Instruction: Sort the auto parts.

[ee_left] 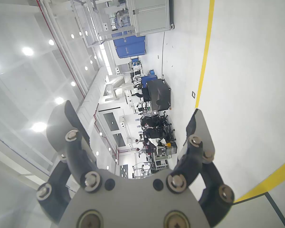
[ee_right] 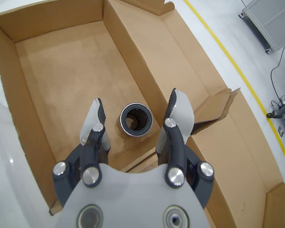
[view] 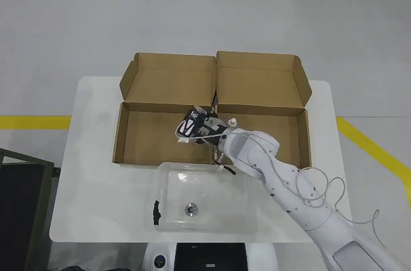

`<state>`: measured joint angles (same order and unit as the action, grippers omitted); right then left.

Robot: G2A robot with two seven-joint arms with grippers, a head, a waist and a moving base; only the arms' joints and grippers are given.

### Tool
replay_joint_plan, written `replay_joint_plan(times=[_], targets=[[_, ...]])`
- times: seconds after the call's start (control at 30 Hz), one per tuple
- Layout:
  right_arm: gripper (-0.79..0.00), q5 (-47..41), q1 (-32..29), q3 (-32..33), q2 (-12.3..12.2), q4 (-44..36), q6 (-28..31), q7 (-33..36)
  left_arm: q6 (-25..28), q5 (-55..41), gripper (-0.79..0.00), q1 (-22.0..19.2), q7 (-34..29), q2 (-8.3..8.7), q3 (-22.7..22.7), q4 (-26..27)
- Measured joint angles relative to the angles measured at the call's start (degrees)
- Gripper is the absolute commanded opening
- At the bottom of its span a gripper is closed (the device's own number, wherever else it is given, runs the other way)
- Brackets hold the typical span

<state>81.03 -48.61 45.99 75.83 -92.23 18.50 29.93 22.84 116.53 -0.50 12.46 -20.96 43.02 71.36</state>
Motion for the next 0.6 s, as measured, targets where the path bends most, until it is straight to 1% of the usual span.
replay_joint_plan(times=[0.07, 0.2, 0.37, 0.43, 0.53, 0.6], targets=[[-0.274, 0.47, -1.89, 0.95, -0.46, -2.85, 1.31, 0.27, 0.0, 0.0, 0.0, 0.0, 0.0, 0.0, 0.0, 0.0], [-0.296, 1.42, -5.69, 2.68, -1.35, -7.77, 3.95, 0.31, 0.0, 0.0, 0.0, 0.0, 0.0, 0.0, 0.0, 0.0], [-0.289, 3.9, -11.26, 4.46, -2.58, -14.2, 7.51, 0.02, 0.0, 0.0, 0.0, 0.0, 0.0, 0.0, 0.0, 0.0], [-0.28, 4.96, -13.6, 5.05, -3.08, -16.56, 9.04, -0.4, 0.0, 0.0, 0.0, 0.0, 0.0, 0.0, 0.0, 0.0], [-0.296, 6.65, -17.05, 5.67, -3.8, -19.82, 11.47, -1.33, 0.0, 0.0, 0.0, 0.0, 0.0, 0.0, 0.0, 0.0], [-0.289, 7.72, -19.08, 5.95, -4.24, -21.41, 13.04, -1.83, 0.0, 0.0, 0.0, 0.0, 0.0, 0.0, 0.0, 0.0]])
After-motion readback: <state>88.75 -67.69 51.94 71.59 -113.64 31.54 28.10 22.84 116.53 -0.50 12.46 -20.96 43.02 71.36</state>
